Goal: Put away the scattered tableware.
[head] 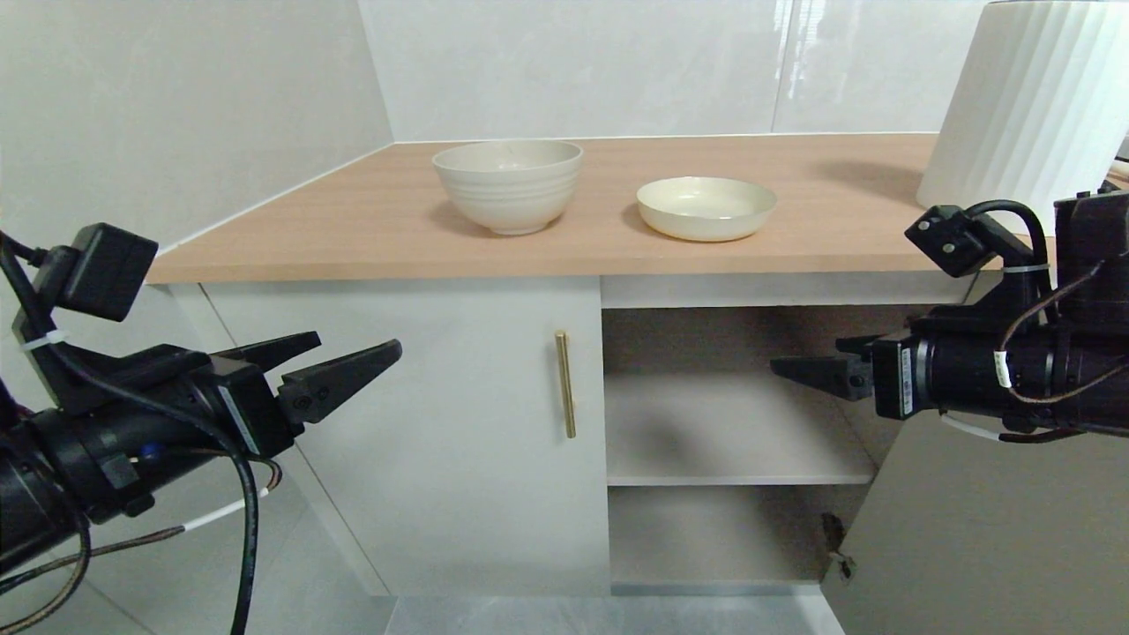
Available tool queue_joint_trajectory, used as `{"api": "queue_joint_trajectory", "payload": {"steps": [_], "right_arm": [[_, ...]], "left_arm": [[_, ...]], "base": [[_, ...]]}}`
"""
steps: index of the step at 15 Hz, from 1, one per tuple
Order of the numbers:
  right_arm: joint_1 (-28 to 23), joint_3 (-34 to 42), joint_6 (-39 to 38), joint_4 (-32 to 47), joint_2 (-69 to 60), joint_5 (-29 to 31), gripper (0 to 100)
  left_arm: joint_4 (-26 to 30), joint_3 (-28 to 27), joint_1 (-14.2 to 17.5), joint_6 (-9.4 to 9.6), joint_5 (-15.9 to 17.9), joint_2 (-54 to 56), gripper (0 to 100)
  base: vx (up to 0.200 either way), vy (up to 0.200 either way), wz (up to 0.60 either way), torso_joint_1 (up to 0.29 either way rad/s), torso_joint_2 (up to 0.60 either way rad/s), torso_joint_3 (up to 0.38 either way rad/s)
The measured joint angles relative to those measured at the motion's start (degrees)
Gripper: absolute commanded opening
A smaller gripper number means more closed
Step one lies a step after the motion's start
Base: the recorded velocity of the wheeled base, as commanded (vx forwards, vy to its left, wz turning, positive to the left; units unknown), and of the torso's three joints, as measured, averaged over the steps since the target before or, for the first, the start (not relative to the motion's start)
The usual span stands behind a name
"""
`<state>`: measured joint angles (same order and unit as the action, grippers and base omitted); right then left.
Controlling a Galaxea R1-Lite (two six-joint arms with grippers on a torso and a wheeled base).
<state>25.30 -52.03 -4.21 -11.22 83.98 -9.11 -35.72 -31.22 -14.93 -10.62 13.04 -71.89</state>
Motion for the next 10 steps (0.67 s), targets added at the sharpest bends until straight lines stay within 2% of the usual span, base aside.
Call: {"api": "queue_joint_trajectory", "payload": {"steps": [3, 7, 10], "right_arm": [[0.00, 0.32, 0.05, -0.09, -0.11, -0.09, 100], [-0.05, 1.60, 0.30, -0.44, -0.94, -0.94, 100], [0.17, 2.15, 0.38, -0.46, -2.47, -1.27, 100]], "left_arm": [[1.18, -0.11, 0.00, 0.00, -0.02, 0.63, 100], [1.65, 0.46, 0.00, 0.00, 0.01, 2.33, 100], [3.64, 1.35, 0.00, -0.18, 1.46, 5.46, 100]], "base": [[0.200, 0.000, 0.00, -0.004, 0.00, 0.007], [0.000, 0.000, 0.00, 0.000, 0.00, 0.000], [0.000, 0.000, 0.00, 0.000, 0.00, 0.000]]}}
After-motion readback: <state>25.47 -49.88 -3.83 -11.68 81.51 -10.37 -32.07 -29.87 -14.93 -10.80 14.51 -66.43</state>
